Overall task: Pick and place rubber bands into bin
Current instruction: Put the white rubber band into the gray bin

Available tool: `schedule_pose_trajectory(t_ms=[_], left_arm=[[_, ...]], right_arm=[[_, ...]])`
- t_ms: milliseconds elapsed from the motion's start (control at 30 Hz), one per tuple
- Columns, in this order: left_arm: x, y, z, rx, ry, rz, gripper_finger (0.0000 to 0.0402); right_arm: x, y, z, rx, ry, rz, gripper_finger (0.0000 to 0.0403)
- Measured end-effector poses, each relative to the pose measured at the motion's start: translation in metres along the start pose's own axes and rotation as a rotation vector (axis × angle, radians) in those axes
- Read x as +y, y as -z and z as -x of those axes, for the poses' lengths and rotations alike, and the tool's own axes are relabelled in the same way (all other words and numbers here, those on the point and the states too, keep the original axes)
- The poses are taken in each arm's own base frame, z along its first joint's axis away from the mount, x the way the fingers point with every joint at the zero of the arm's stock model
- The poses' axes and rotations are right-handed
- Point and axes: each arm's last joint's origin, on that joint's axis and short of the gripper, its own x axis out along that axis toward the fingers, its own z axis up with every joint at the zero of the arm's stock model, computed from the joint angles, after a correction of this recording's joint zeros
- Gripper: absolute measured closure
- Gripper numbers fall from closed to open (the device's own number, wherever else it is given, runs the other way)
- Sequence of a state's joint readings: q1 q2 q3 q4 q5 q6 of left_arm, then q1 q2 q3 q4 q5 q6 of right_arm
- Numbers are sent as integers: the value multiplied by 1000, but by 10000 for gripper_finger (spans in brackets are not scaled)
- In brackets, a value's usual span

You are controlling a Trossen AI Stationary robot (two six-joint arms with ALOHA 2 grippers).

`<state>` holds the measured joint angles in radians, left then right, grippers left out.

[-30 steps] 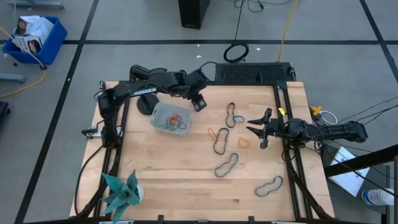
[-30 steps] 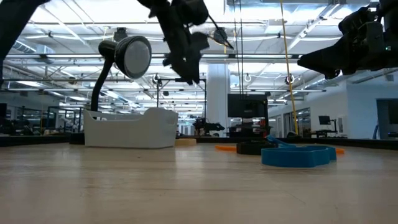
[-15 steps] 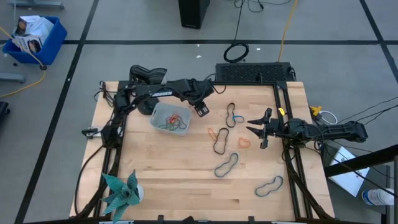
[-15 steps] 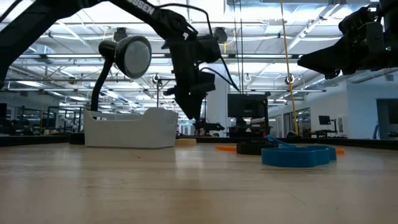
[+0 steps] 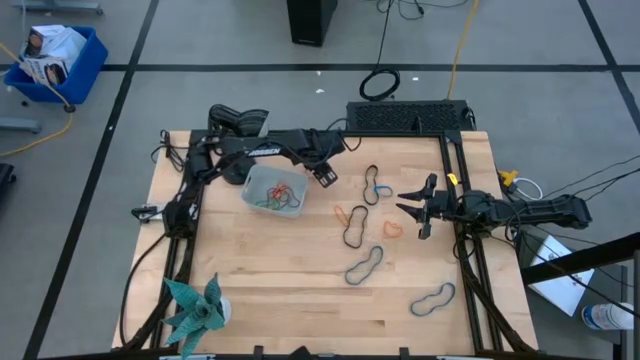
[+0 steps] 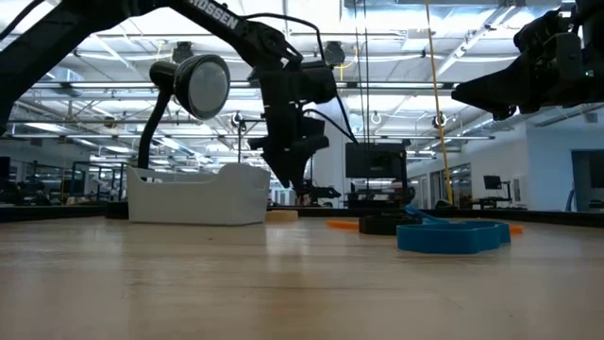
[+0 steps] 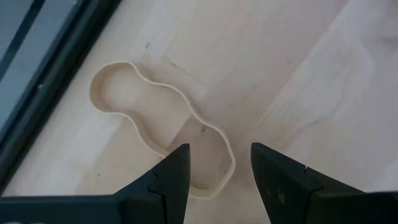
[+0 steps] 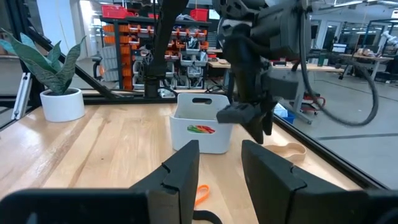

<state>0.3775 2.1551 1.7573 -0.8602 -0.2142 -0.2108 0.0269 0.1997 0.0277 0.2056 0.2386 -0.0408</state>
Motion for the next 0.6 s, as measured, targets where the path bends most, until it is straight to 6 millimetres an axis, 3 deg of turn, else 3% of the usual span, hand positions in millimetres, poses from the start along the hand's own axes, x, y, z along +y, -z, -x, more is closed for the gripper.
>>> schedule_pose_trajectory(t_ms=[600], left_arm=[[3,1,-31,49,43,52,225]], right_arm=[[-4,0,0,2,133,4,287]])
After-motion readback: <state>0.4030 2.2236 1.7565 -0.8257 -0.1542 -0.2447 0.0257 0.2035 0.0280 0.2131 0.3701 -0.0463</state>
